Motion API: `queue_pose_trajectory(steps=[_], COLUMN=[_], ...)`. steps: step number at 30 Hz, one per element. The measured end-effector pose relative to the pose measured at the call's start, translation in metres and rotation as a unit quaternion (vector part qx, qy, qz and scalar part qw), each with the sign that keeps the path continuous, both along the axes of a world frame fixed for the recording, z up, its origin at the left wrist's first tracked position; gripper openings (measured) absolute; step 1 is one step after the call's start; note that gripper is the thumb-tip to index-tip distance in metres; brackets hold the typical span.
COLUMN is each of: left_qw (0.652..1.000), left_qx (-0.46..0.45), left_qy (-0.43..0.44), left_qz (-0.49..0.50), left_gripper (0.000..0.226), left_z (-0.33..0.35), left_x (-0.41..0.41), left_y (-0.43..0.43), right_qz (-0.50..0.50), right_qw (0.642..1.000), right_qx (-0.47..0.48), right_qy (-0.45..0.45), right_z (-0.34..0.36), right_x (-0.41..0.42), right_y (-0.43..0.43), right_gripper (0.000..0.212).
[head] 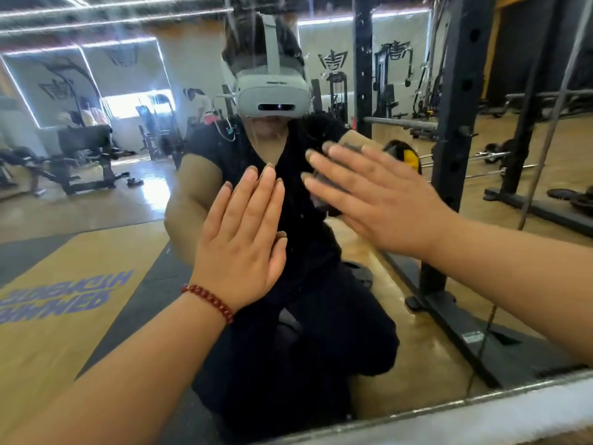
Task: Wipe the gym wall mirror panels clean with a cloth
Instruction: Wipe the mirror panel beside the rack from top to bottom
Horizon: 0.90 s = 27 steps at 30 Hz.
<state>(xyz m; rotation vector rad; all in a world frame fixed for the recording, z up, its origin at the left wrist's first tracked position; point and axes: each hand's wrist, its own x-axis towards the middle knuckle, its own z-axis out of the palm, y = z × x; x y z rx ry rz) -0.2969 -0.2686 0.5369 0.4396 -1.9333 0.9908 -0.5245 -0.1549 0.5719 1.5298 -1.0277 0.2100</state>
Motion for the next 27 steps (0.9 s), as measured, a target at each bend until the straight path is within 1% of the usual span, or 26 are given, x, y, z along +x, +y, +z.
queue_pose_trajectory(steps=[1,2,3,4,5,6,8,9,10,12,14,15,16,17,18,20,21,22,25,27], left_qw=[1.0,1.0,1.0,1.0,1.0,1.0,1.0,1.0,0.999,0.999,1.0,1.0,1.0,1.0,0.999,0.998,0.998,0.998,0.998,0.998], left_qx=[-0.005,-0.01,-0.015,-0.018,-0.02,-0.022,-0.025,-0.025,-0.025,-0.022,-0.018,-0.017,-0.013,-0.006,-0.002,-0.005,-0.008,-0.012,-0.008,-0.012], left_qy=[-0.001,-0.002,-0.004,-0.006,-0.006,-0.004,0.003,0.004,0.006,0.007,0.007,0.008,0.009,0.012,0.016,0.023,0.023,0.024,0.042,0.05], left_qz=[0.009,0.013,0.014,0.015,0.017,0.019,0.016,0.017,0.021,0.023,0.019,0.016,0.008,-0.008,-0.029,-0.056,-0.058,-0.056,-0.039,-0.02], left_gripper=[0.062,0.063,0.063,0.063,0.063,0.063,0.062,0.062,0.062,0.063,0.062,0.062,0.061,0.06,0.059,0.058,0.058,0.06,0.065,0.065], left_z=[-0.002,-0.004,-0.005,-0.004,-0.003,-0.003,-0.004,-0.004,-0.005,-0.005,-0.006,-0.006,-0.005,-0.003,0.002,0.017,0.025,0.034,0.05,0.05], left_x=[0.0,0.001,0.001,0.001,0.001,0.001,0.001,0.001,0.001,0.0,-0.001,0.0,0.001,0.002,0.003,0.001,-0.002,-0.006,-0.015,-0.017], left_y=[0.0,-0.001,-0.002,-0.002,-0.002,-0.002,-0.002,-0.001,-0.001,-0.002,-0.002,-0.002,-0.001,0.002,0.006,0.012,0.014,0.014,0.01,0.007], right_qz=[-0.004,-0.001,0.009,0.017,0.023,0.028,0.024,0.021,0.021,0.026,0.025,0.026,0.025,0.026,0.029,0.02,0.017,0.014,0.011,0.014], right_qw=[0.998,0.994,0.994,0.997,0.999,0.999,0.986,0.981,0.983,0.996,0.999,0.998,0.998,0.999,0.999,0.98,0.97,0.97,0.996,1.0], right_qx=[-0.035,-0.056,-0.064,-0.05,-0.016,0.031,0.124,0.141,0.129,0.053,-0.01,-0.026,-0.024,-0.004,0.035,0.136,0.163,0.155,0.04,-0.008], right_qy=[-0.057,-0.091,-0.091,-0.064,-0.019,0.031,0.11,0.131,0.13,0.064,-0.02,-0.045,-0.051,-0.029,0.019,0.142,0.181,0.188,0.08,0.012], right_z=[0.009,0.012,0.008,-0.003,-0.016,-0.03,-0.041,-0.035,-0.022,0.012,0.035,0.035,0.028,0.015,0.003,-0.006,0.001,0.013,0.063,0.073], right_x=[0.005,0.009,0.01,0.007,0.002,-0.004,-0.012,-0.012,-0.009,-0.001,0.007,0.009,0.01,0.006,-0.001,-0.015,-0.02,-0.021,-0.011,-0.002], right_y=[-0.002,-0.003,-0.004,-0.005,-0.003,-0.001,0.006,0.007,0.005,-0.003,-0.008,-0.009,-0.009,-0.007,-0.003,0.008,0.01,0.009,-0.003,-0.007], right_gripper=[0.049,0.049,0.049,0.049,0.049,0.05,0.051,0.051,0.05,0.048,0.048,0.048,0.049,0.05,0.05,0.051,0.051,0.05,0.051,0.052])
